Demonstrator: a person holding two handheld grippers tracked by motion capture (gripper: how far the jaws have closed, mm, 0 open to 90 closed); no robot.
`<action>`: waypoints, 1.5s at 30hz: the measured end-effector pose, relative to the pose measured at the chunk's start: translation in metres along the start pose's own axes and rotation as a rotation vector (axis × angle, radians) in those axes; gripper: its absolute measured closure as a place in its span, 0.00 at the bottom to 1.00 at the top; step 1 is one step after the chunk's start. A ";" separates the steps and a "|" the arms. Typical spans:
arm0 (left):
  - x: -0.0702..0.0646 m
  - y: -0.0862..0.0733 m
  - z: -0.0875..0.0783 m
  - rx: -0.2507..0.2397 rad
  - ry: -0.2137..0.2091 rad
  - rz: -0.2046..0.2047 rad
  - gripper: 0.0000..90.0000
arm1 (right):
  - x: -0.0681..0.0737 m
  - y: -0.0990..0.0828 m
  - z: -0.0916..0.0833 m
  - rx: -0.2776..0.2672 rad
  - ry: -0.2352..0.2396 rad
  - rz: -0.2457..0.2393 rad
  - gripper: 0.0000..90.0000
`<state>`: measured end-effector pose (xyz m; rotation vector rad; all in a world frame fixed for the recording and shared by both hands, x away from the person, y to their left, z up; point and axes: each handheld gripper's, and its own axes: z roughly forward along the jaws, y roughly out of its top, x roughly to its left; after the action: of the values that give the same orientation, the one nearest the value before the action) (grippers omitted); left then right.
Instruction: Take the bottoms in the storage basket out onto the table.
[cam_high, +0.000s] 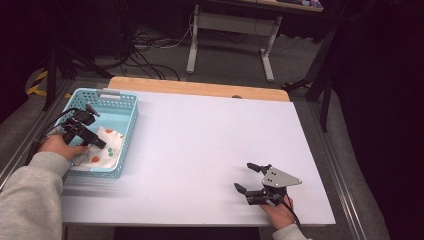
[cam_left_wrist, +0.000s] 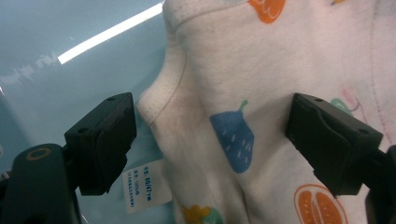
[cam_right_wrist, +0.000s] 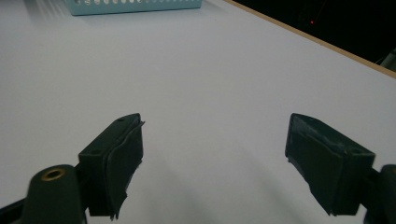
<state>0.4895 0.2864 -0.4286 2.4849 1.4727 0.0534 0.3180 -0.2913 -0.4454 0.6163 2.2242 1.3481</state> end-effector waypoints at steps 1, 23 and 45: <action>0.000 0.000 0.000 0.000 0.000 0.000 0.20 | 0.000 0.000 0.000 0.000 0.000 0.000 0.22; -0.007 0.000 -0.001 -0.008 -0.020 0.085 0.56 | 0.000 0.000 0.000 0.003 -0.002 -0.005 0.22; -0.016 -0.002 -0.013 -0.052 -0.022 0.150 0.85 | 0.001 0.000 0.000 0.005 -0.004 -0.011 0.22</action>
<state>0.4777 0.2763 -0.4151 2.5410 1.2582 0.0905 0.3177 -0.2907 -0.4456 0.6073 2.2248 1.3356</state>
